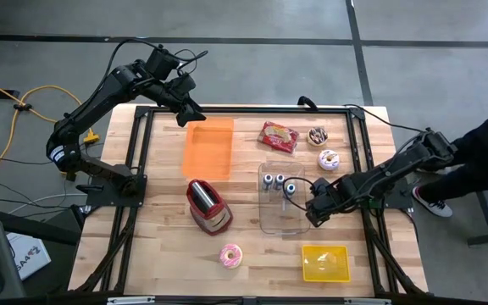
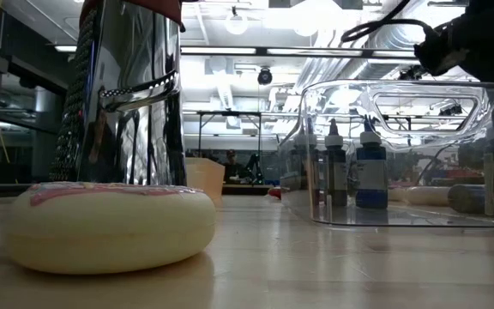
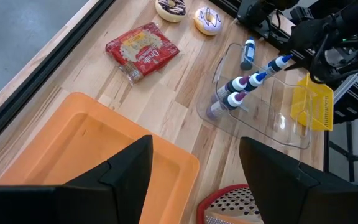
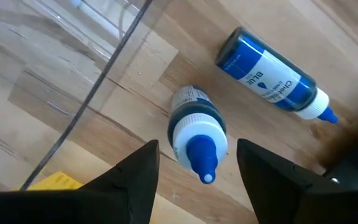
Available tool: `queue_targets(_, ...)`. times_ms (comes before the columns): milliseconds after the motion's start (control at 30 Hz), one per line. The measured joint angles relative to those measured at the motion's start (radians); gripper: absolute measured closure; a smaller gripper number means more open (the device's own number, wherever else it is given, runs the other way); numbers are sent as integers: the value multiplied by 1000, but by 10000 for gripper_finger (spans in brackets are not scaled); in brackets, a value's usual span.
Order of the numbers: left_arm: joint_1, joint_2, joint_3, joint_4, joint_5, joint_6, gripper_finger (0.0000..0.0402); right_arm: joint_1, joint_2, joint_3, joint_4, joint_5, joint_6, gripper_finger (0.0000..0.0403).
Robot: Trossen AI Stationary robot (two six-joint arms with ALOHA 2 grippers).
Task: Pick & Place Food Item
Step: Put the bottom blue food coloring bottle into the transparent bin
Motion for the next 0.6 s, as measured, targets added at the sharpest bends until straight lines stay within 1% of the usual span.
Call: queue_targets(600, 0, 0, 0, 0, 0, 0, 167, 0, 0, -5, 8, 28, 3, 200)
